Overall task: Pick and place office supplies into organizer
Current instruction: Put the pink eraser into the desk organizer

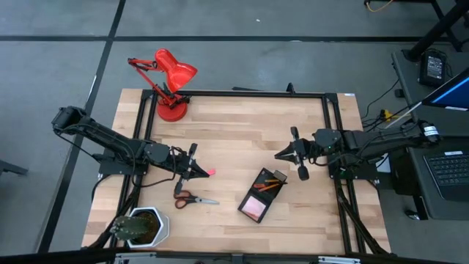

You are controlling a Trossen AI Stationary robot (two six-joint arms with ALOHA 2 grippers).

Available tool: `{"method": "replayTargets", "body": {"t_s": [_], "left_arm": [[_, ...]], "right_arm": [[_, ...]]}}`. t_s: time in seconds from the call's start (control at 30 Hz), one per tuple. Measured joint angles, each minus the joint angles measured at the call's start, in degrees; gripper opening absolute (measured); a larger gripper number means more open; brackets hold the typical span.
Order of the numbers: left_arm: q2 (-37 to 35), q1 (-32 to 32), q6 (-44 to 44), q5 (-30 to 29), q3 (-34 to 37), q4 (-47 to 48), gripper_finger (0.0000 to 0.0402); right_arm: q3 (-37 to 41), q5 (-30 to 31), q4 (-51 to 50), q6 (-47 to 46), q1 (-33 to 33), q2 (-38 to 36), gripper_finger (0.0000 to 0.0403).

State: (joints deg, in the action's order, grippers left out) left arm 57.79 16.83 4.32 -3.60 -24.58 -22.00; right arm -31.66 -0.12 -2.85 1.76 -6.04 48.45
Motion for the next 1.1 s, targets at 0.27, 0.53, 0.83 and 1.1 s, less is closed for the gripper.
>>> {"method": "replayTargets", "body": {"t_s": [0.27, 0.53, 0.83, 1.1], "left_arm": [[0.0, 0.0, 0.0, 0.0, 0.0, 0.0, 0.0006], [0.0, 0.0, 0.0, 0.0, 0.0, 0.0, 0.0006], [0.0, -0.1, -3.5, -0.2, 0.0, -0.7, 0.0006], [0.0, -0.5, -12.4, -2.9, 0.0, -2.6, 0.0006]], "right_arm": [[0.0, 0.0, 0.0, 0.1, 0.0, 0.0, 0.0034], [0.0, 0.0, 0.0, 0.0, 0.0, 0.0, 0.0034], [0.0, 0.0, 0.0, 0.1, 0.0, 0.0, 0.0034], [0.0, 0.0, 0.0, 0.0, 0.0, 0.0, 0.0034]]}}
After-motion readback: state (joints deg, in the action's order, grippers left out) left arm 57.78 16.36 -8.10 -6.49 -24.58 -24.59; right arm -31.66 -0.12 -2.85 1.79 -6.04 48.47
